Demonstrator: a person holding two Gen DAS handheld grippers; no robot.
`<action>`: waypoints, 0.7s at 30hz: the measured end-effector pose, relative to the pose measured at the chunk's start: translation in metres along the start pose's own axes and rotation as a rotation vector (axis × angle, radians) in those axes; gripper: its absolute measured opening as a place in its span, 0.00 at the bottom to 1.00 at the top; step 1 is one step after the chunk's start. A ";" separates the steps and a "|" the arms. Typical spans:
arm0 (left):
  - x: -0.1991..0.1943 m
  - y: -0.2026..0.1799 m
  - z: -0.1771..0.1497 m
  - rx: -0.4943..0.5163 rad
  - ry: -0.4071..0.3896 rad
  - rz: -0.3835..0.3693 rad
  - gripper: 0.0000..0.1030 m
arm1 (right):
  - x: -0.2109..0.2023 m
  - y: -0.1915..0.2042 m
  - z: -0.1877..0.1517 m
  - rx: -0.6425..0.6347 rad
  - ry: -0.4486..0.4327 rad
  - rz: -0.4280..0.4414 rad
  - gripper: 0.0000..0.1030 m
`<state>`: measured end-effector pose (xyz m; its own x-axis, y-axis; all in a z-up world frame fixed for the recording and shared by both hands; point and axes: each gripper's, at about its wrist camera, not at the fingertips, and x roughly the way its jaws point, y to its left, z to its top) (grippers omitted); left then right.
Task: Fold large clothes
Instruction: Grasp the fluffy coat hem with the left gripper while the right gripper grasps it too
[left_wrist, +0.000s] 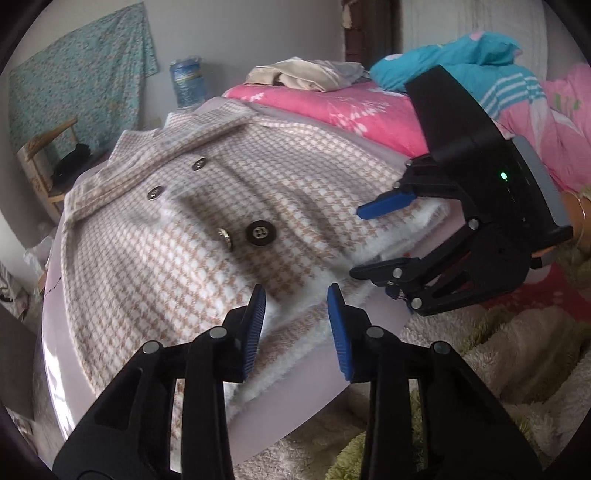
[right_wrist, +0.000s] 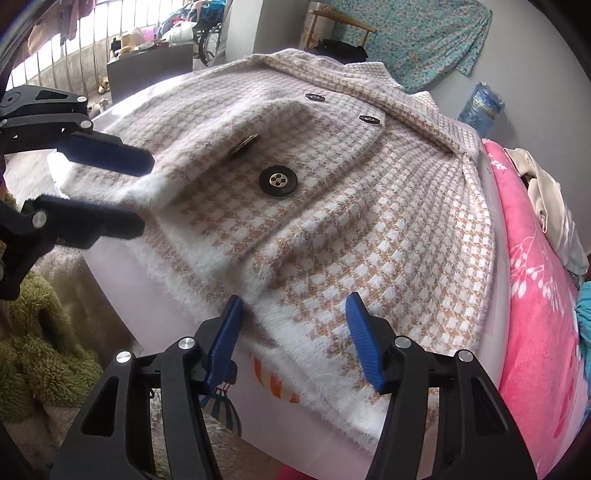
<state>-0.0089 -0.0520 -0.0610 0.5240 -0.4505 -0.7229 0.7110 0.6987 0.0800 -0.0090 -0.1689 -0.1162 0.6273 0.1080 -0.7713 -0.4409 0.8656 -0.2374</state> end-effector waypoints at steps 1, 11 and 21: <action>0.005 -0.003 0.000 0.023 0.019 -0.013 0.32 | 0.000 -0.002 -0.001 0.001 0.001 0.002 0.54; 0.028 0.008 -0.010 0.109 0.186 0.106 0.32 | -0.007 -0.008 -0.001 -0.035 -0.018 -0.028 0.54; 0.043 0.012 -0.012 0.135 0.200 0.131 0.37 | 0.002 0.020 0.007 -0.216 -0.047 0.041 0.54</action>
<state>0.0166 -0.0569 -0.0995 0.5220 -0.2329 -0.8206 0.7063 0.6574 0.2627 -0.0124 -0.1483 -0.1183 0.6334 0.1677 -0.7555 -0.5907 0.7354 -0.3320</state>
